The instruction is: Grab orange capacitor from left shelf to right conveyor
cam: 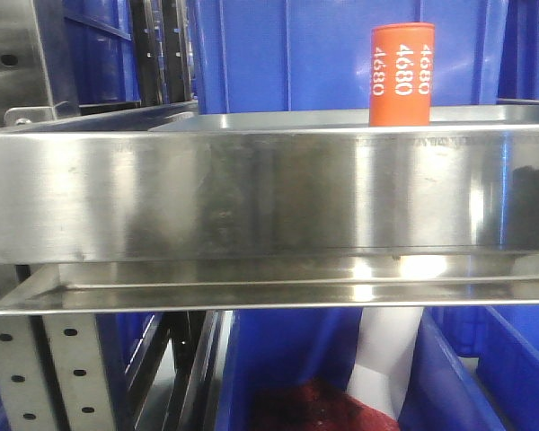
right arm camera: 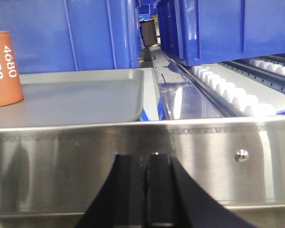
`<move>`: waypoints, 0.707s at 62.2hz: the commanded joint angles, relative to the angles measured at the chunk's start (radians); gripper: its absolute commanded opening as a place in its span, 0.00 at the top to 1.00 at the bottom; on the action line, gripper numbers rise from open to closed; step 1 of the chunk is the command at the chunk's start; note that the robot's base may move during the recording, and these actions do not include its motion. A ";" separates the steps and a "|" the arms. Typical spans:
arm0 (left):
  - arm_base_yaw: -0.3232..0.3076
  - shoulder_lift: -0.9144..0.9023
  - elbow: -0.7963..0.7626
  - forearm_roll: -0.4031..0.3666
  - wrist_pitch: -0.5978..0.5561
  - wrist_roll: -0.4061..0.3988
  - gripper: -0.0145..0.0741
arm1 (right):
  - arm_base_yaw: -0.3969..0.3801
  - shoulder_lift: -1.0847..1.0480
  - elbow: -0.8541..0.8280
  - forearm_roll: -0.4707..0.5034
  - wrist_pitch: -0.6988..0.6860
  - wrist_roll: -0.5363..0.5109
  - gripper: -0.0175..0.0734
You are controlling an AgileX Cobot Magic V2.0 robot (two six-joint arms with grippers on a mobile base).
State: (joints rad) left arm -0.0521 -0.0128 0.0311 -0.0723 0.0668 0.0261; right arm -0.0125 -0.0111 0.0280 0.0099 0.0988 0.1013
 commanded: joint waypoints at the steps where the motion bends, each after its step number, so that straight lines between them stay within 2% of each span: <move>1: 0.002 -0.011 -0.004 -0.002 -0.091 -0.002 0.98 | -0.001 -0.013 -0.004 0.006 -0.090 -0.008 0.74; 44: 0.002 -0.011 -0.004 -0.002 -0.091 -0.002 0.98 | -0.001 -0.013 -0.004 0.006 -0.090 -0.008 0.74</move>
State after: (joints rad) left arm -0.0521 -0.0128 0.0311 -0.0723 0.0668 0.0261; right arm -0.0125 -0.0111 0.0280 0.0099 0.0988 0.1013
